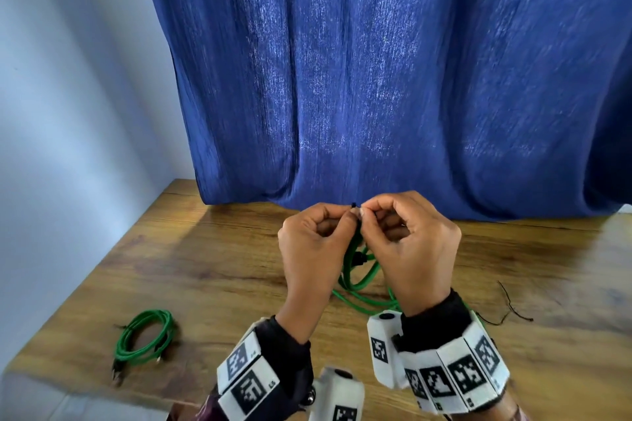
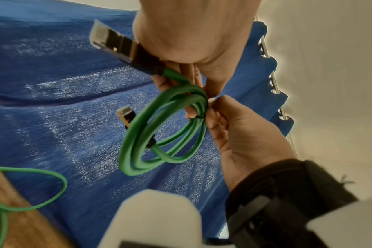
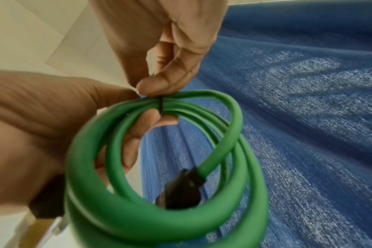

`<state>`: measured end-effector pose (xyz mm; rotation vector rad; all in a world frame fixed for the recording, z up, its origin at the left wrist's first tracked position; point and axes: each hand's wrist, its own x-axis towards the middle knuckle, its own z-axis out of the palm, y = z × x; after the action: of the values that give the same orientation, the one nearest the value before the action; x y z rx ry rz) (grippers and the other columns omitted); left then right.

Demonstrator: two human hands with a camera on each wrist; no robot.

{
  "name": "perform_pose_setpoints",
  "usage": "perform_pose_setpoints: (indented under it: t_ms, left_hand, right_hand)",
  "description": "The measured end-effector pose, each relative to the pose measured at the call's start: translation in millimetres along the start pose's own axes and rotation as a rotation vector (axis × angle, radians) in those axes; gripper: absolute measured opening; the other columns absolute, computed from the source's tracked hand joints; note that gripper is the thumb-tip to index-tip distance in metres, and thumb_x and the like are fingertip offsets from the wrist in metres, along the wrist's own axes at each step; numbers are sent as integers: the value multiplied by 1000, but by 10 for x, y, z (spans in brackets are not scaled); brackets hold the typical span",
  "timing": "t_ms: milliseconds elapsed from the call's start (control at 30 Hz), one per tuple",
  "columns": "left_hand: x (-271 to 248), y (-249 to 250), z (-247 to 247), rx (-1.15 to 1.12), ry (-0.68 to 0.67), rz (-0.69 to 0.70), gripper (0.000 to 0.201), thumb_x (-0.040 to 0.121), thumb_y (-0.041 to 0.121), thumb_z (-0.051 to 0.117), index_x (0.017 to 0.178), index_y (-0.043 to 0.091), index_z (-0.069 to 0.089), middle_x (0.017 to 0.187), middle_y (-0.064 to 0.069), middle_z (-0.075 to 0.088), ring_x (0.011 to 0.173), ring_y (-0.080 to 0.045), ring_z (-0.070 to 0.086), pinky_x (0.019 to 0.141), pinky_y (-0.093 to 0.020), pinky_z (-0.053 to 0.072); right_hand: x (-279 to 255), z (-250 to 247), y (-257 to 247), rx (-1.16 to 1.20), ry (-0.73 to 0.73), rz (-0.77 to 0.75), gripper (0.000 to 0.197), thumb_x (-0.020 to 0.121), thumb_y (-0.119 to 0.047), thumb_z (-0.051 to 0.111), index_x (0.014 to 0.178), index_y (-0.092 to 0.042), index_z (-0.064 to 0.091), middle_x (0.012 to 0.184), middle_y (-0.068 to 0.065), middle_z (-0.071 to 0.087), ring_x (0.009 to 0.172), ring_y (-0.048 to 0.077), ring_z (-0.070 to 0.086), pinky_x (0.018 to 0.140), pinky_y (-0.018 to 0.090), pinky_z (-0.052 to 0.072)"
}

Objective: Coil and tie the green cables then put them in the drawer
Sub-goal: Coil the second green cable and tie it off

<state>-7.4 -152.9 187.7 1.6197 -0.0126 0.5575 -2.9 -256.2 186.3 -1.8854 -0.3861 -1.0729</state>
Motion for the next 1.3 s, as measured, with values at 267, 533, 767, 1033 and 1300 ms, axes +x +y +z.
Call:
perform_pose_setpoints:
  t_ms: [267,533,767,1033,1300]
  left_hand:
    - [-62,14,47,56,4,58,19,77,9,72,68,25,71,57,22,66,57,4,64,54,-8,46]
    - [-85,16,76,127,8,147,8,77,11,72,73,18,74,54,28,61,58,6,64,53,-4,43]
    - [-110,24,90,136,-18,197,4,77,10,72,75,13,74,58,23,62,58,9,63,52,-3,42]
    - [-117,-1,94,141,-52,206,5,77,11,72,74,14,73,61,22,64,59,5,64,54,-5,44]
    - [-118,-22,100,78,-47,75,10,78,8,71,72,15,73,54,26,63,56,6,63,52,-4,43]
  right_hand:
    - [-7,-59,18,1,-17,10,5,75,-6,72,72,-8,68,72,0,65,61,6,58,55,7,46]
    - [-17,-111,45,0,-38,8,3,75,-6,72,73,-7,70,73,1,66,63,6,58,56,7,47]
    - [-29,-135,65,14,-39,28,4,76,-7,71,72,-8,69,72,-1,65,62,8,59,54,9,47]
    - [-58,-151,104,38,-27,59,4,77,-11,69,73,-11,68,72,-2,65,61,9,60,53,14,49]
    - [-60,-149,75,54,-18,77,4,75,-11,68,72,-12,66,70,-2,65,59,10,60,52,10,47]
